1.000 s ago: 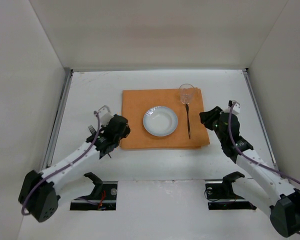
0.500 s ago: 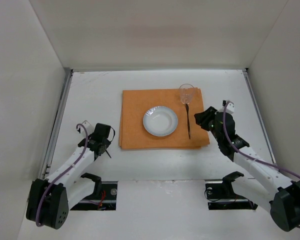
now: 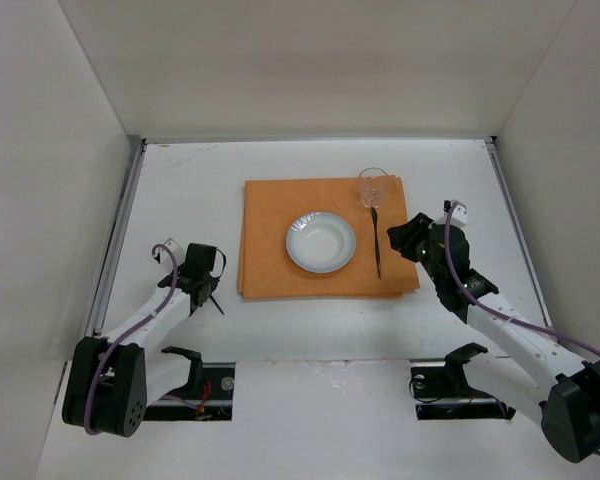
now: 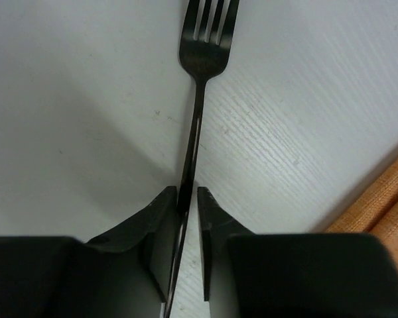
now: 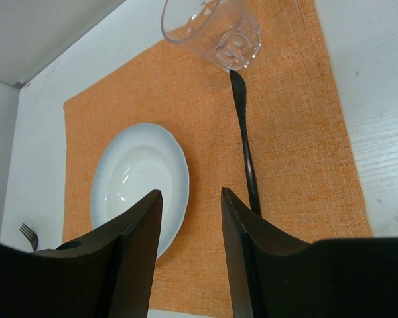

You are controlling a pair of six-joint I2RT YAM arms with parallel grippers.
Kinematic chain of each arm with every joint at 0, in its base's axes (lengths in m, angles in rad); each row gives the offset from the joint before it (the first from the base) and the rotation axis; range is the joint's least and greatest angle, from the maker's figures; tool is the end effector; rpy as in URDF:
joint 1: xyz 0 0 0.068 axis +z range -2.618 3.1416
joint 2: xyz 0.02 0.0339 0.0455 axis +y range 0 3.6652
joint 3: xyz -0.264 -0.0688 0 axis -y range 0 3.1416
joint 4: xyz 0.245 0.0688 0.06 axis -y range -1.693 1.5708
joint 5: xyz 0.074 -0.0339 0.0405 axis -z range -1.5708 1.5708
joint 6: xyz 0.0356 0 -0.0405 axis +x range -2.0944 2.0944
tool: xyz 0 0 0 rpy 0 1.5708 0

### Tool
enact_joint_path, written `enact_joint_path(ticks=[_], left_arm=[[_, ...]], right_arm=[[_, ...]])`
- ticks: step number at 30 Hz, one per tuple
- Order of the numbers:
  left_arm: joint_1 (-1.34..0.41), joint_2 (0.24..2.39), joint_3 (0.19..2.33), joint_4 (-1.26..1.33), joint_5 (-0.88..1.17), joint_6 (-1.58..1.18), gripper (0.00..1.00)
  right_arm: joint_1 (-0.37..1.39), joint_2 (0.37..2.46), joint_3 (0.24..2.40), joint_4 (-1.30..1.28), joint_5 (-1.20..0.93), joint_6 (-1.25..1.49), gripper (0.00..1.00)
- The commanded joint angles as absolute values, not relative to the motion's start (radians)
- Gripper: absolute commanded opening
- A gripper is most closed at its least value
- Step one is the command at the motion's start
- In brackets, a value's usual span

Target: Set the dinner table for one person

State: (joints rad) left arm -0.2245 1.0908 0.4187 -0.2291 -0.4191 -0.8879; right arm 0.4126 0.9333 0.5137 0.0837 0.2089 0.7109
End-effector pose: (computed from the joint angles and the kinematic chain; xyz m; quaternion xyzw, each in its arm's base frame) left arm 0.1917 -0.0289 0.1586 -0.3655 0.8512 -0.0028 0.3767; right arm 0.1988 0.0790 0.2448 0.1802 0.7929 0.2348 0.5326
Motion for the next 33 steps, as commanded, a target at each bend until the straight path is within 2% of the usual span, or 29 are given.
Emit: enact_joint_path(ticks=[1, 4, 9, 12, 20, 25, 33], left_arm=[[-0.208, 1.112, 0.393, -0.215, -0.368, -0.865, 0.12], [-0.197, 1.088, 0.384, -0.222, -0.354, -0.861, 0.03], [-0.24, 0.925, 0.483, -0.325, -0.385, -0.824, 0.01], [-0.327, 0.919, 0.596, -0.334, -0.393, -0.755, 0.01], [-0.643, 1.323, 0.897, -0.212, -0.445, -0.588, 0.02], [-0.65, 1.488, 0.985, -0.184, -0.442, -0.546, 0.03], [-0.627, 1.56, 0.974, -0.158, -0.413, -0.538, 0.03]], right_arm=[[0.413, 0.923, 0.541, 0.144, 0.203, 0.701, 0.47], [0.418, 0.919, 0.541, 0.144, 0.207, 0.698, 0.47], [0.416, 0.937, 0.543, 0.144, 0.202, 0.703, 0.47], [0.418, 0.94, 0.546, 0.144, 0.212, 0.698, 0.47], [0.418, 0.94, 0.545, 0.147, 0.218, 0.696, 0.47], [0.421, 0.954, 0.548, 0.147, 0.218, 0.696, 0.47], [0.424, 0.954, 0.548, 0.149, 0.219, 0.696, 0.48]])
